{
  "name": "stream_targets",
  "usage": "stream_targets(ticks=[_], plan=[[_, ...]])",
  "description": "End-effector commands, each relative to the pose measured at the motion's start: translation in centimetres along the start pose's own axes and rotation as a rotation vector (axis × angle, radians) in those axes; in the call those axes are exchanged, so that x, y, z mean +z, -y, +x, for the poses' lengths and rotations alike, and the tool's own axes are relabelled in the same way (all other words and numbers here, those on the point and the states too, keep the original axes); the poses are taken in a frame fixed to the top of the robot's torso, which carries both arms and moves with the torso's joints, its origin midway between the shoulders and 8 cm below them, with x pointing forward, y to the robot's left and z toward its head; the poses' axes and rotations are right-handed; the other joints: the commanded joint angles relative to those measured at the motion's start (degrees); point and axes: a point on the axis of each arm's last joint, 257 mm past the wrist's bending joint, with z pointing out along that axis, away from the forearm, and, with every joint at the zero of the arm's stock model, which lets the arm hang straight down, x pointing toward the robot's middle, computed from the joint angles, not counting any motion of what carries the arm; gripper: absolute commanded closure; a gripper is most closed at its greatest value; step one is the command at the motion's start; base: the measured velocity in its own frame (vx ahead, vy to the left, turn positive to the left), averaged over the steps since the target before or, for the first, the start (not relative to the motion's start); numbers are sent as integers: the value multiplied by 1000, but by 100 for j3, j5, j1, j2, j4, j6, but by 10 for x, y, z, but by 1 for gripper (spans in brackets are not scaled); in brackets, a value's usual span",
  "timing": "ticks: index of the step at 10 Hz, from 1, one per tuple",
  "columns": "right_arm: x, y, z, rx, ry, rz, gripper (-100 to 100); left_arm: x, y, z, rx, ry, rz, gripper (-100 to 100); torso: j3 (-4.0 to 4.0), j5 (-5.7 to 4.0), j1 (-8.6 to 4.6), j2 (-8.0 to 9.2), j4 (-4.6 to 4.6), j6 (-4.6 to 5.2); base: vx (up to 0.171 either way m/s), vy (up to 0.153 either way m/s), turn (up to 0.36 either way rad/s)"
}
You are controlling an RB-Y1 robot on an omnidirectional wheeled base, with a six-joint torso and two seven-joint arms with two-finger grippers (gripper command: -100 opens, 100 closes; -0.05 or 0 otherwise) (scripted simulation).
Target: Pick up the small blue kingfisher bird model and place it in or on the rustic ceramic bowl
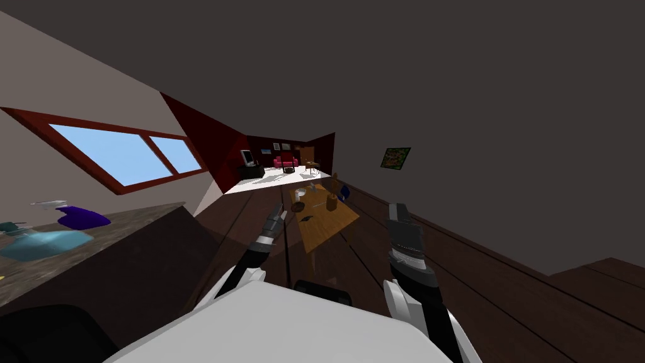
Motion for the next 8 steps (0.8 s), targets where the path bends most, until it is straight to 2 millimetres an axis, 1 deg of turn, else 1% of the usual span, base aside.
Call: stream_targets(ticks=[1,2,4,5,6,7,8], plan=[[0,0,0,0,0,0,0,-4,-9,-3,-2,-14,-26,-100,0,0,0,0,0,0,-13,-41,-53],[0,0,0,0,0,0,0,-11,-30,-5,-9,-35,-81,-100,0,0,2,0,0,-3,-12,-52,-116],[0,0,0,0,0,0,0,-27,-68,-12,-32,-58,-186,-100,0,-1,-6,1,0,1,-24,-80,-249],[0,0,0,0,0,0,0,-30,-75,-14,-20,-68,-202,-100,2,-3,-12,4,1,0,-16,-62,-28],[0,0,0,0,0,0,0,-42,-97,-21,-26,-77,-266,-100,2,-2,-6,3,1,-5,-3,-59,-118],[0,0,0,0,0,0,0,-43,-98,-21,-26,-77,-267,-100,0,-1,-4,0,0,-1,5,-41,-73],[0,0,0,0,0,0,0,-56,-120,-31,-31,-81,-333,-100,-2,0,3,-5,0,-3,8,-46,-139]])
